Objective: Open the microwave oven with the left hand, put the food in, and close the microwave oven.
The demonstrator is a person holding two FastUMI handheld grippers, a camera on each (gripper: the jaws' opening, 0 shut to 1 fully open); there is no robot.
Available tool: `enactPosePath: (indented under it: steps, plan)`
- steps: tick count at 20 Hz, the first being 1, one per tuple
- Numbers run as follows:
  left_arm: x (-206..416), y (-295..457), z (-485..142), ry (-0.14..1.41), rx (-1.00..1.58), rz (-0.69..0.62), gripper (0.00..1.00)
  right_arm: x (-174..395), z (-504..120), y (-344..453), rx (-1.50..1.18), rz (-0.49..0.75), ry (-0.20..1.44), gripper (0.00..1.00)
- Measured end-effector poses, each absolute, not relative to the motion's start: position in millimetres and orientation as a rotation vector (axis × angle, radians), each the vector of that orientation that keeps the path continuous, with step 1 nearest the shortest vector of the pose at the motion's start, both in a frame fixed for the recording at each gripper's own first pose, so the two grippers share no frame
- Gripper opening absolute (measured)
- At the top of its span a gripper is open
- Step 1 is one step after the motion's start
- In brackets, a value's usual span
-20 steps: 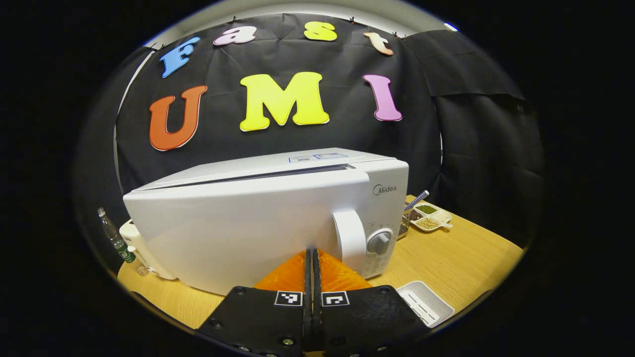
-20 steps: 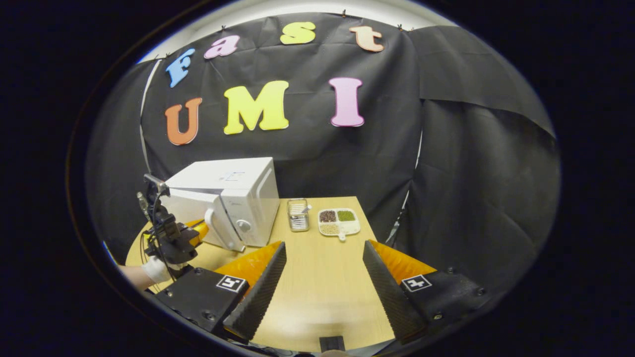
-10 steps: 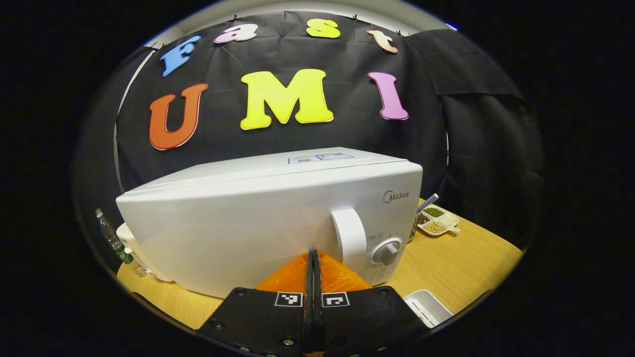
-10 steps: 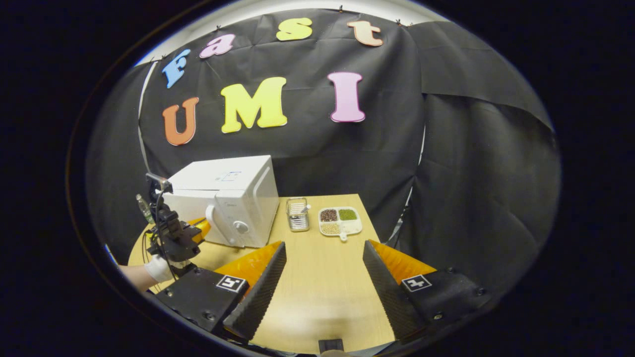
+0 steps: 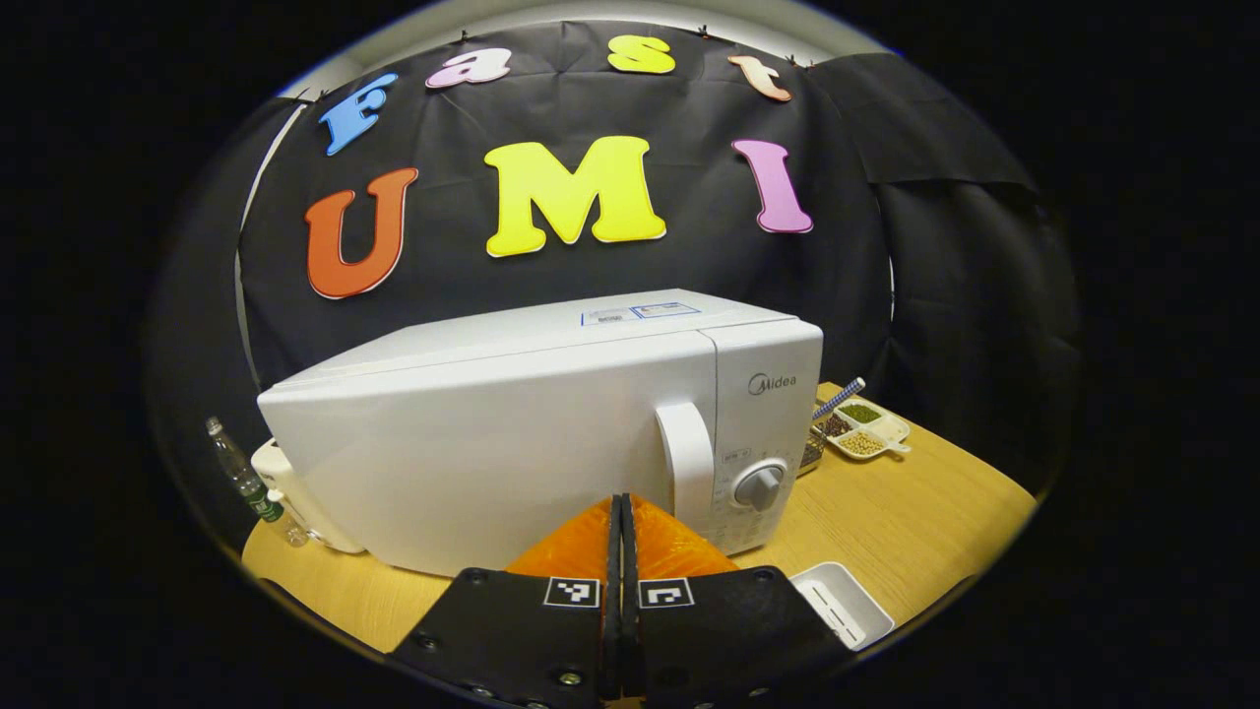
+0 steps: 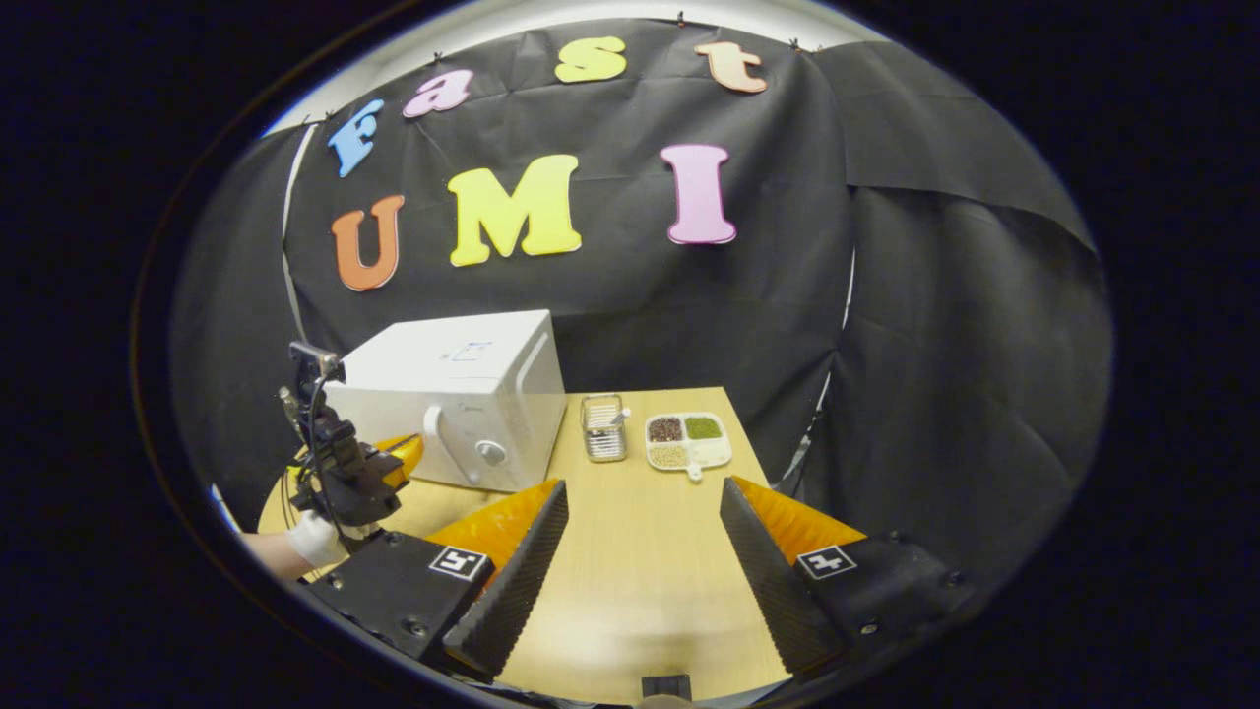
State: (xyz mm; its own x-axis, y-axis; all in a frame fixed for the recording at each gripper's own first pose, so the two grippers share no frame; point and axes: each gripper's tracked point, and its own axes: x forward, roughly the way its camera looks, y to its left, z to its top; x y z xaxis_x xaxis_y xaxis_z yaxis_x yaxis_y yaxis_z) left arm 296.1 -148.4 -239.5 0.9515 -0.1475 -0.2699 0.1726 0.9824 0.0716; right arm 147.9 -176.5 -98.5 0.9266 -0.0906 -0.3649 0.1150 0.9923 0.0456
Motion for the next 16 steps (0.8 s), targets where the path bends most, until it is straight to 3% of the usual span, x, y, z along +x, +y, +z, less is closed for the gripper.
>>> enactPosePath:
  steps: [4, 5, 8, 16]
  plan:
    - [257.5, -132.1, -237.7, 0.248, 0.132, -0.133, 0.01, 135.7, -101.1, -169.2, 0.056, -0.121, 0.352, 0.99]
    - [253.1, -130.9, -242.4, 0.25, 0.146, -0.145, 0.11, 131.8, -103.1, -169.1, 0.041, -0.136, 0.35, 0.99]
    - [229.1, -129.2, -238.0, 0.266, 0.132, -0.171, 0.97, 117.8, -111.4, -161.1, -0.015, -0.167, 0.343, 0.99]
    - [138.3, -85.6, -155.6, 0.193, 0.077, -0.179, 0.96, 67.7, -91.1, -92.5, 0.004, -0.155, 0.251, 0.99]
